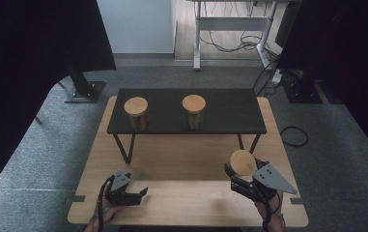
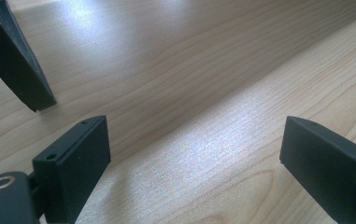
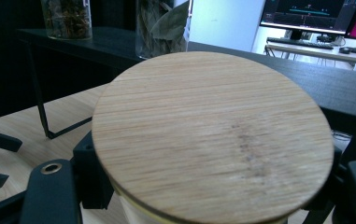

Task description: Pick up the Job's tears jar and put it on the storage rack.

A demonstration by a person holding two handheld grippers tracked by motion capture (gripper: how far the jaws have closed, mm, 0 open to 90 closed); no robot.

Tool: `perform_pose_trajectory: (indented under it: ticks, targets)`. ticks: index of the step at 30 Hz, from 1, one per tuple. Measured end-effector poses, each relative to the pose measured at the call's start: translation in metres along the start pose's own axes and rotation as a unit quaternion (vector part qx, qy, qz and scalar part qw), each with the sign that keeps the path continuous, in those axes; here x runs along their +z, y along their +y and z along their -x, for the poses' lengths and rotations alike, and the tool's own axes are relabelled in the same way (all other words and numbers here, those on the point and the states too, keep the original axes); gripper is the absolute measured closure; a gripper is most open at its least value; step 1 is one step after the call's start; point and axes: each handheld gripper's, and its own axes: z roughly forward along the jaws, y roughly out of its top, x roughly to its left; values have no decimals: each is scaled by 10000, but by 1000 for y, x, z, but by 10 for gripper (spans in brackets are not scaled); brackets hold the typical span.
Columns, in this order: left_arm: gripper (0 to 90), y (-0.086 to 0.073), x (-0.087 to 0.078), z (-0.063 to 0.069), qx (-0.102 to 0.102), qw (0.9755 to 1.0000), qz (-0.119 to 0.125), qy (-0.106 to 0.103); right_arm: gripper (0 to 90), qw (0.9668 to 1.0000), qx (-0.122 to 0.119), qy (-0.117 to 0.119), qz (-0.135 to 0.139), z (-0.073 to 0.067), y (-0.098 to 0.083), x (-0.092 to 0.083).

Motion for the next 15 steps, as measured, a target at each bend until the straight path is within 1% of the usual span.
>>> perform_pose_trajectory:
  ticks: [5, 15]
  targets:
    - [81, 0, 0, 0, -2, 10000, 3, 1, 247, 10000, 26, -15, 84, 2, 5, -1]
    - [80, 0, 0, 0, 9, 10000, -10, 2, 247, 9999, -40, -17, 115, 4, 13, 1]
